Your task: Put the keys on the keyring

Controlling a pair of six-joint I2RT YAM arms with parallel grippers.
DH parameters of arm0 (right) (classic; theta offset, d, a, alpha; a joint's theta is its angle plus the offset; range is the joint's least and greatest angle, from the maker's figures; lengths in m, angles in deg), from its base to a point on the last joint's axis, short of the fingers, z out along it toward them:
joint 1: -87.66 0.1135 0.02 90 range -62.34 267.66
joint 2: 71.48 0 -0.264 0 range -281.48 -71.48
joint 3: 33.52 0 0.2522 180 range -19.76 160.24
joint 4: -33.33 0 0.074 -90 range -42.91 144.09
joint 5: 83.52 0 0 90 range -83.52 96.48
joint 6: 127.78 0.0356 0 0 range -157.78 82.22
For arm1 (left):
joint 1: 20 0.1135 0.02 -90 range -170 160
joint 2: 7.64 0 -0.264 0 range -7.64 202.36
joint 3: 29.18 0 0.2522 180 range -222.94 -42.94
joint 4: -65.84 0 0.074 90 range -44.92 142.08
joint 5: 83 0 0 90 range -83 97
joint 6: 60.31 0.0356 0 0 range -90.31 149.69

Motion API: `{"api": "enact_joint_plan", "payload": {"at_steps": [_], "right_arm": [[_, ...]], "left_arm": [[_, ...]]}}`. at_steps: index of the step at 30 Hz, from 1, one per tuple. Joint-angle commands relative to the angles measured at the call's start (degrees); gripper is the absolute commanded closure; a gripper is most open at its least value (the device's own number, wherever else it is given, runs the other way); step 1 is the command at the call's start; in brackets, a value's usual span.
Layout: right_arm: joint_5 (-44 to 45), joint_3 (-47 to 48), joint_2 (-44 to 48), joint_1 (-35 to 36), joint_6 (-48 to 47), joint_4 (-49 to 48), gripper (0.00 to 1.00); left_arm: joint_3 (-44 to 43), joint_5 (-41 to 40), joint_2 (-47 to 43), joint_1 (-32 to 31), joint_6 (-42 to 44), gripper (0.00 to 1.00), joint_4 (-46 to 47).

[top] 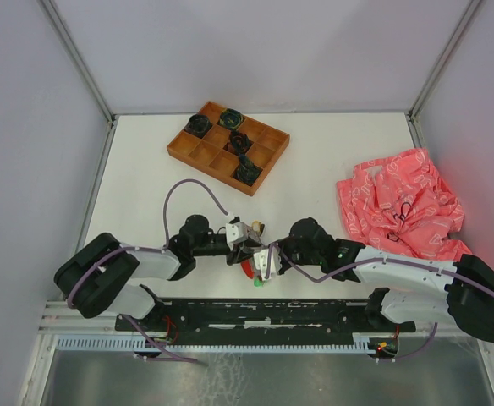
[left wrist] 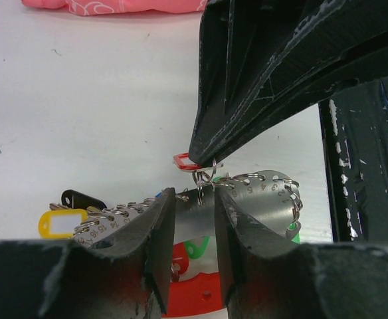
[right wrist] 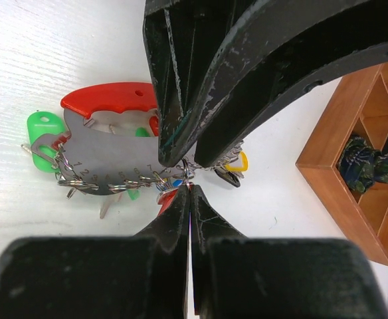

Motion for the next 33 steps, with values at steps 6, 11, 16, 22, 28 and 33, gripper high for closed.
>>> {"api": "enact_joint_plan", "payload": {"at_steps": [6,11,16,22,28,33], "right_arm": [[-1.3,3.2,0.1,0.4,-0.5,-3.0,0.99],[-1.8,3.6,-0.3,0.5,-0.3,-2.9,0.99],[0.0,3.4,-0.3,0.5,1.6,-2.1,0.99],[6.5,-0.2,2.4,0.5,5.6,-2.5,0.99],[9.0,-2.3,2.6,0.6,7.5,-2.5,0.99],[7.3,-2.6,-0.5,0.5,7.5,-4.5,0.99]], "left_arm": [[-3.5,3.9,3.3,0.1,2.9,0.71,-0.5],[-4.0,4.0,3.9,0.0,3.3,0.78,-0.5],[-3.7,4.5,3.2,0.0,3.6,0.97,-0.3],[-0.7,2.6,1.5,0.1,1.3,0.97,5.4],[0.3,1.8,0.1,0.1,0.6,0.97,6.7],[1.4,0.8,-1.4,0.1,-0.1,0.97,8.5]]}}
